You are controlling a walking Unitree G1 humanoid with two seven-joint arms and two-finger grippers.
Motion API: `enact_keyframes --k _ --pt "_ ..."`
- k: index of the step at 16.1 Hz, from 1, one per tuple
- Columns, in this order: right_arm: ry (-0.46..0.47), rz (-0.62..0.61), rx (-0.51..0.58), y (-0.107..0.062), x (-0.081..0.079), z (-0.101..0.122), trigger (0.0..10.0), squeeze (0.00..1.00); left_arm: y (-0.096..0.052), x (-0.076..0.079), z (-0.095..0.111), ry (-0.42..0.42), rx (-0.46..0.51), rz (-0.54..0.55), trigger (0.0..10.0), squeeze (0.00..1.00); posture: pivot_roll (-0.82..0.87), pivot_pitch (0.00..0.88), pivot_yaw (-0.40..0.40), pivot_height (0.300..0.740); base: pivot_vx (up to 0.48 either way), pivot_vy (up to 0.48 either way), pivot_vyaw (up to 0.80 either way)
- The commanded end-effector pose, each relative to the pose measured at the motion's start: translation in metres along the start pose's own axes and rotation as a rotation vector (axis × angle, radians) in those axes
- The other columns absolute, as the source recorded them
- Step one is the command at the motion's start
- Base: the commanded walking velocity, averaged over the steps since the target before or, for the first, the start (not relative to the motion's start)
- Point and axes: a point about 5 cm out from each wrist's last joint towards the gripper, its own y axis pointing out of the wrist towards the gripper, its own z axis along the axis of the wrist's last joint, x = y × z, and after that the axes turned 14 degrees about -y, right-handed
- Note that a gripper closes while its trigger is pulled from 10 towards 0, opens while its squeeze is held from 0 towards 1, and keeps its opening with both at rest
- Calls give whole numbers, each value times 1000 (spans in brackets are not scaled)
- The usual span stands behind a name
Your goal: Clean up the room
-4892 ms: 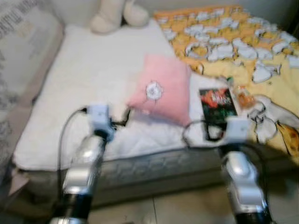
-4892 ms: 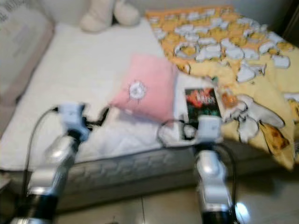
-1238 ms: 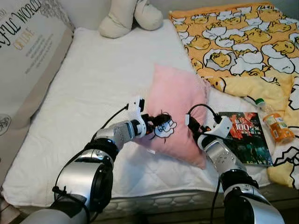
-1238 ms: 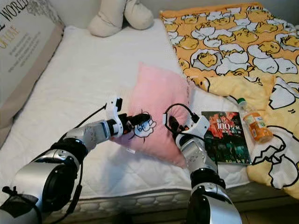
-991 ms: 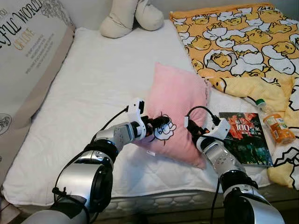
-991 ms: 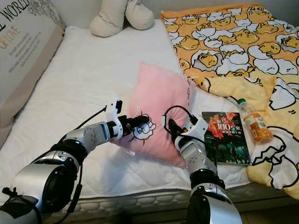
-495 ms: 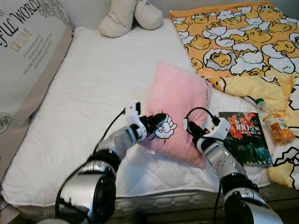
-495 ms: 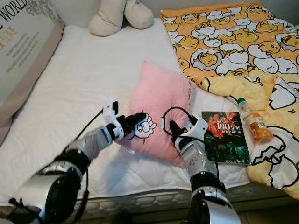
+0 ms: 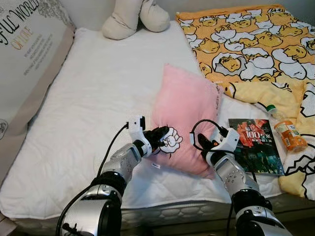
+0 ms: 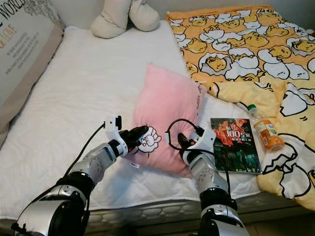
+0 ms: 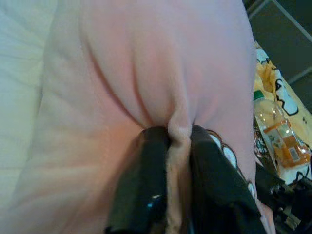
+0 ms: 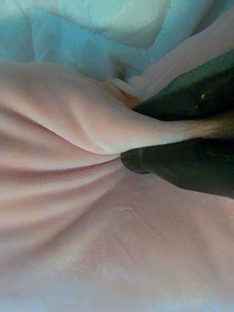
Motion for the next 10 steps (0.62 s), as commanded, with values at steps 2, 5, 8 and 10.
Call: enact_keyframes --k 2,5,8,10 --pt "-6 30 -58 -1 -7 -15 0 0 -1 1 -9 2 -43 -31 0 0 -124 0 120 740 0 0 0" --pt "-73 46 2 -2 -6 0 0 0 -1 5 -1 -4 -6 -55 0 0 -124 0 114 740 0 0 0" --pt "-210 60 130 -2 -14 33 0 0 -2 14 30 26 131 -82 0 0 -122 0 110 740 0 0 0" --pt "-279 65 244 -5 -24 63 0 0 -6 31 54 85 228 -163 0 0 -111 0 102 740 0 0 0"
